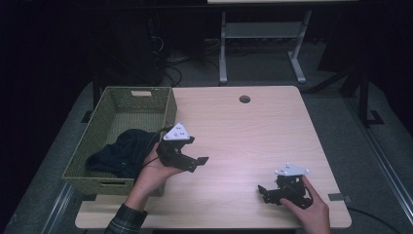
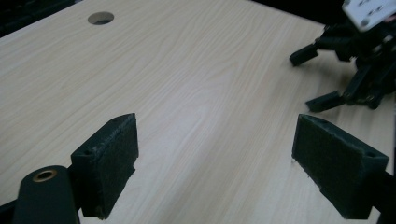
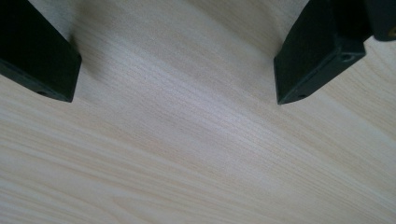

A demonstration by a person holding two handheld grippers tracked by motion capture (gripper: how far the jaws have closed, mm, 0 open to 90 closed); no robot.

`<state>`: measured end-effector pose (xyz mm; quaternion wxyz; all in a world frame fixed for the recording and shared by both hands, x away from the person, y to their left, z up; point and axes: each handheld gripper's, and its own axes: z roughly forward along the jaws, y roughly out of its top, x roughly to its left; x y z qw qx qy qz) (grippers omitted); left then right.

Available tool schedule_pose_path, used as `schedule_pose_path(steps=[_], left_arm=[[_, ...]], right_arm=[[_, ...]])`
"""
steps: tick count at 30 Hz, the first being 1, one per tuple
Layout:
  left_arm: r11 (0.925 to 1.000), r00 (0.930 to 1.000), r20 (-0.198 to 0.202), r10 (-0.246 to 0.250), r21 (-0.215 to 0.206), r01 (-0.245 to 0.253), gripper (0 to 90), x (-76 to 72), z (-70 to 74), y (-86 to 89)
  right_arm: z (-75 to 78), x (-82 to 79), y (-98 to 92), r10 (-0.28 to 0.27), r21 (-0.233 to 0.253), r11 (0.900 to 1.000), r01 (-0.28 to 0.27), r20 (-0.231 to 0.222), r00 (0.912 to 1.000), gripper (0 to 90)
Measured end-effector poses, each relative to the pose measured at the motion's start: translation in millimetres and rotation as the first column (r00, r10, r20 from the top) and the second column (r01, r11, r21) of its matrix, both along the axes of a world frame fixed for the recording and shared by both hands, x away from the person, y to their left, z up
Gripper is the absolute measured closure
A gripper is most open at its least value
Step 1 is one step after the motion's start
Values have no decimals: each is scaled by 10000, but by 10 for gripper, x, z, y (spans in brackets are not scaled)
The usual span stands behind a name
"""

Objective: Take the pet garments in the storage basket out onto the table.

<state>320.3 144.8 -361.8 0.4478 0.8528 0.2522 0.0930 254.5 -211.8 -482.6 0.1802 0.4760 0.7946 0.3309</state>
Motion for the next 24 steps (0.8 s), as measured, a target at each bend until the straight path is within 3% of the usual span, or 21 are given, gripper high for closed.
schedule_pose_path(steps=[15,24], left_arm=[[9993,9990,238,367,-103,-365,141,37,122,272],[9985,9984,156,537,-116,-535,143,59,141,420]], right_arm=[[-1,2,-2,23,-12,10000,-23,34,10000,4],[-1,3,-2,27,-11,10000,-27,38,10000,4]])
